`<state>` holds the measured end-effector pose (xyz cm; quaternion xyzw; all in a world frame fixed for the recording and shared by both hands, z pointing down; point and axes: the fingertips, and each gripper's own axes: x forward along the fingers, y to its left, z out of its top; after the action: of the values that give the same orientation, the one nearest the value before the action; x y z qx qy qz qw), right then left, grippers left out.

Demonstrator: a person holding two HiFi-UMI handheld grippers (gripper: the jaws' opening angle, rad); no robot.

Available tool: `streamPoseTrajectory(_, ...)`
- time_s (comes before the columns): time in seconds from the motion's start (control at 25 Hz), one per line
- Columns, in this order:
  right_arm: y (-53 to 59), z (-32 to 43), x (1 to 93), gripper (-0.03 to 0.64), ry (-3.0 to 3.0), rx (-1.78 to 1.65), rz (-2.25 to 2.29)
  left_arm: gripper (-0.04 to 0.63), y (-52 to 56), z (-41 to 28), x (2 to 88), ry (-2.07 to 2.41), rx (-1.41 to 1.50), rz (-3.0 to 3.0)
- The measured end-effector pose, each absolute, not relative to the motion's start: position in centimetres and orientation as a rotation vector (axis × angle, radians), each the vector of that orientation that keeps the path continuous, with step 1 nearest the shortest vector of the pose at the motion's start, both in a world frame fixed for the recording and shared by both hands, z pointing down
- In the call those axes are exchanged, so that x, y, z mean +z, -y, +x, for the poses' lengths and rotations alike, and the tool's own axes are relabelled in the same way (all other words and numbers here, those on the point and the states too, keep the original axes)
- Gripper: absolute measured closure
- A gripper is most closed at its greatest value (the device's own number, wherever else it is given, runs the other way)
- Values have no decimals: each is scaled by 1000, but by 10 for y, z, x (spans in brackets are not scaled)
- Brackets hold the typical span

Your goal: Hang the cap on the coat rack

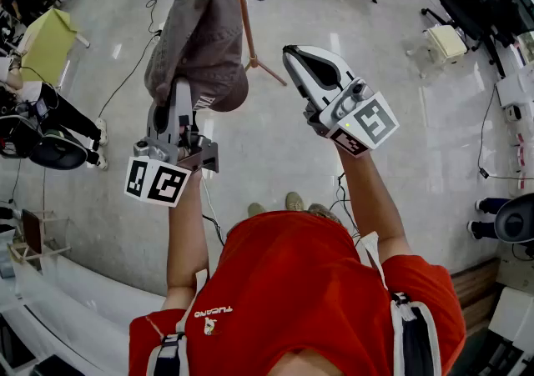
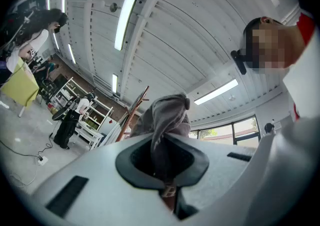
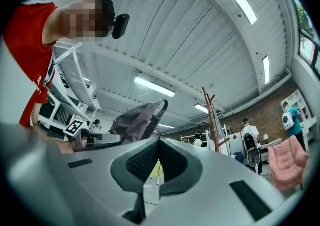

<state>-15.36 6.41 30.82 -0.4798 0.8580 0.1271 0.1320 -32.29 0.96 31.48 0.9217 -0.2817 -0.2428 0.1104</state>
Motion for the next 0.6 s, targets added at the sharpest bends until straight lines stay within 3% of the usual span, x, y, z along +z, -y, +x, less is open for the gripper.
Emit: streamPoseTrajectory(0.6,-73,-109,317,594,-2464,339,-1355,580,-18,-274,319,841,-686,2720)
